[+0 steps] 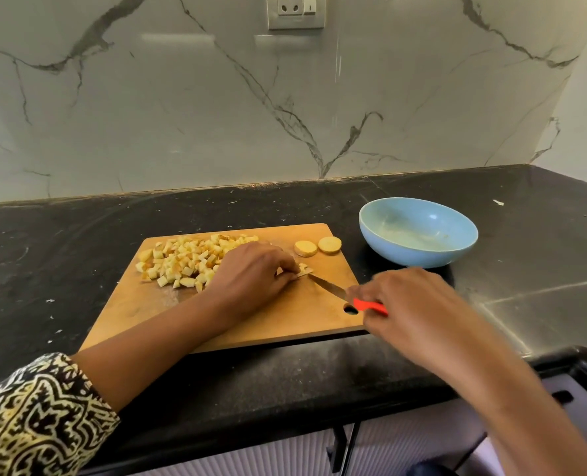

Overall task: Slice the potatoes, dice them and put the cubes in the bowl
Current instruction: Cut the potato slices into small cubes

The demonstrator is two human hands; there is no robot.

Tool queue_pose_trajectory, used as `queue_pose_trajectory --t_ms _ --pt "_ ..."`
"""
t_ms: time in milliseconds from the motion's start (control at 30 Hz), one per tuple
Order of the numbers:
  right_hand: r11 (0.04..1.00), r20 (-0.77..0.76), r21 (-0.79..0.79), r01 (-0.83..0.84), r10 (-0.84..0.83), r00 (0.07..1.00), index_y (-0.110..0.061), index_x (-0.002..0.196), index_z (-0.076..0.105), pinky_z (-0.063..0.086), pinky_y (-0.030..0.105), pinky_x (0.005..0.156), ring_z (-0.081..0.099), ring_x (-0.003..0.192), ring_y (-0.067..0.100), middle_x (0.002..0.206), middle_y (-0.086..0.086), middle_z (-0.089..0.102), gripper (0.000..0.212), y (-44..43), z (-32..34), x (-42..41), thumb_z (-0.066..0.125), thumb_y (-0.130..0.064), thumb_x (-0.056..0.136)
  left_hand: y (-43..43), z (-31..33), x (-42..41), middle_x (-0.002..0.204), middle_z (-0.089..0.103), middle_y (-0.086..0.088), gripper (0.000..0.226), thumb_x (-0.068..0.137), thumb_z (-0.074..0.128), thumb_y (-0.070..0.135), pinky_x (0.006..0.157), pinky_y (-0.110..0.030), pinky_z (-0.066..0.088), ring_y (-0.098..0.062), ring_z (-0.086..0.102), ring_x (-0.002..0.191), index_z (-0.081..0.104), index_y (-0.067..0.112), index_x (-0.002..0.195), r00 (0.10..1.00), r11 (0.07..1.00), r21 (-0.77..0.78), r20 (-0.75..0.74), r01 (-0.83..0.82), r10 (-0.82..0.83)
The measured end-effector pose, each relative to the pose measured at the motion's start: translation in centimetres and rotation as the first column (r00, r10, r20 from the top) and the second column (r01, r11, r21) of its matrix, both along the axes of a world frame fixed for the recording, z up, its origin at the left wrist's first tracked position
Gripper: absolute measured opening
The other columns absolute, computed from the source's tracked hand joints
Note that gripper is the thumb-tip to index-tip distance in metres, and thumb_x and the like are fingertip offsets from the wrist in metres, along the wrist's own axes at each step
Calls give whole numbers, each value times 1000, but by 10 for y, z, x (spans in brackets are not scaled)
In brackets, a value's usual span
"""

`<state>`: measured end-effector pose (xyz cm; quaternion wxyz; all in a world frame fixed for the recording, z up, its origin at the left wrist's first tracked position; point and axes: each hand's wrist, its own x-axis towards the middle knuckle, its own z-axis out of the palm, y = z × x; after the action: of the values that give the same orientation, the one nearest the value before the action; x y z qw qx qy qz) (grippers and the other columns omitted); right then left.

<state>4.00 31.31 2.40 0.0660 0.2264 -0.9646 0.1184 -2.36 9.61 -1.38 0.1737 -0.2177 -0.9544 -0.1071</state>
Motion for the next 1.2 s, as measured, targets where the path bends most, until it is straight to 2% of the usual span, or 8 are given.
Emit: queue_pose_trajectory --t_ms 67,200,467,700,800,933,1067,1200 --pt "998 -16 -59 33 -34 999 -40 124 61 35 11 52 48 63 1 82 -14 58 36 11 6 6 52 -24 92 -1 0 2 100 70 6 23 91 61 32 69 -17 47 -3 55 80 69 27 111 1000 1000 26 -2 -15 15" --pt "985 -63 -163 56 -67 996 -37 131 56 35 10 52 44 62 1 70 -16 44 39 -1 -4 5 54 -27 94 -3 1 4 100 69 7 25 88 64 34 63 -8 36 1 50 76 69 27 111 999 997 67 2 -35 35" --pt "984 -15 -173 33 -36 999 -32 135 53 51 28 80 58 91 9 104 -8 63 40 -20 -19 -1 53 -26 95 -7 0 2 95 66 11 23 89 61 40 60 -12 37 -2 48 79 69 31 109 998 997 40 11 -63 63" --pt "999 14 -39 30 -30 999 -29 128 59 52 28 76 59 85 12 98 -5 64 35 -20 -22 -2 51 -22 95 -3 -1 -1 86 55 16 24 91 57 42 53 -10 27 -1 42 70 68 31 109 997 997 -5 -21 -76 76" --pt "992 77 -116 45 -37 996 -39 125 60 46 11 61 56 65 1 81 -12 63 35 7 -12 16 54 -26 93 -5 -1 0 98 62 12 24 92 55 43 54 -10 27 -1 43 79 66 32 111 994 996 -22 -60 -88 87" --pt "933 123 -304 195 -165 979 -38 124 62 34 11 42 51 45 -1 52 -14 47 35 15 -18 12 54 -24 92 -9 -1 -3 104 63 11 24 90 57 44 56 -12 29 -1 44 86 66 31 108 993 996 -10 -82 -88 87" --pt "914 179 -321 246 -197 964 -28 123 64 54 27 62 61 65 9 75 -5 64 31 -1 -26 5 51 -23 95 -20 4 -3 100 68 6 19 90 63 31 58 -21 37 -6 45 82 70 26 107 979 993 63 -169 -102 112" --pt "933 163 -288 217 -176 971 -22 125 61 54 29 74 63 82 12 97 -1 67 31 -32 -27 6 51 -25 96 -50 14 -4 101 70 1 18 86 69 25 60 -24 34 -8 47 84 73 22 103 951 974 165 -241 -156 193"
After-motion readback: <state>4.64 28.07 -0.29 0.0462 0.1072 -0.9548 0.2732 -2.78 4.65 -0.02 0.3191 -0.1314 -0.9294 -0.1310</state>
